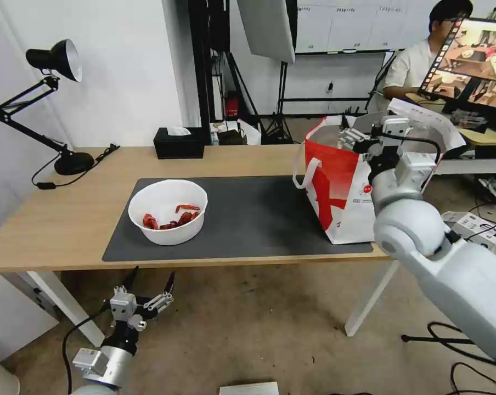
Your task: Pick up the trash from the table and place it into the takeout bag.
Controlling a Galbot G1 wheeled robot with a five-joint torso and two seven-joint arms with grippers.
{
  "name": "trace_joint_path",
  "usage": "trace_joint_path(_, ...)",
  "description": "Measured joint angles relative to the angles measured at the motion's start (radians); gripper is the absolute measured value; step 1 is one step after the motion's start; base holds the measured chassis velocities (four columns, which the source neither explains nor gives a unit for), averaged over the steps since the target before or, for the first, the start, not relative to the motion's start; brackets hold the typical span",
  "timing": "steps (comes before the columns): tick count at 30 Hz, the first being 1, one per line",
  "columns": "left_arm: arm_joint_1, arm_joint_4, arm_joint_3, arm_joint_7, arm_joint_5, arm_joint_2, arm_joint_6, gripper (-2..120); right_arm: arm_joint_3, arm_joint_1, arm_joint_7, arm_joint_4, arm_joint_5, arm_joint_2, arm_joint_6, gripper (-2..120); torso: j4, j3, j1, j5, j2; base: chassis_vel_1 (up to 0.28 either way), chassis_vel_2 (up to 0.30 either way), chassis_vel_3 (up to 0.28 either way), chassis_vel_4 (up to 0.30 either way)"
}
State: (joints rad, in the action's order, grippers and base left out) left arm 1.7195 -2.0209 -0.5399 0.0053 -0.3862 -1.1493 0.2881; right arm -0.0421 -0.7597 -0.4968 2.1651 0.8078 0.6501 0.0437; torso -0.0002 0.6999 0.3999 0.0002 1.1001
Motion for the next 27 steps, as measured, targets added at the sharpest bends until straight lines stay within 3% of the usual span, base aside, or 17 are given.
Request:
trace_joint_path(6,0.019,-0.014,-0.009,0.0,0.013,-0.017,0.008,100,-0.016,-0.135,0.118,0.072,0.009,-0.021,-0.047,100,0.0002,0.0,0.0,-0.0001,0.0,0.0,0.0,0.0,0.0)
trace_joint_path(13,0.051,-0.026,-0.025,0.004,0.031,-0.035,0.021,100,-0.076,-0.372,0.243,0.107,-0.017,0.006,-0.082,100,0.0002,0.0,0.0,-0.0001,0.0,0.0,0.0,0.0,0.0)
trace_joint_path(17,0.061,-0.029,-0.031,0.009,0.049,-0.047,0.021,100,-0.136,-0.562,0.387,0.034,-0.091,0.054,-0.2,100,0.0001,0.0,0.0,-0.0001,0.0,0.0,0.0,0.0,0.0)
trace_joint_path(27,0.068,-0.021,-0.022,0.012,0.064,-0.049,0.021,100,-0.198,-0.791,0.431,-0.087,-0.193,0.161,-0.325,100,0.0001,0.0,0.0,-0.0001,0.0,0.0,0.0,0.0,0.0)
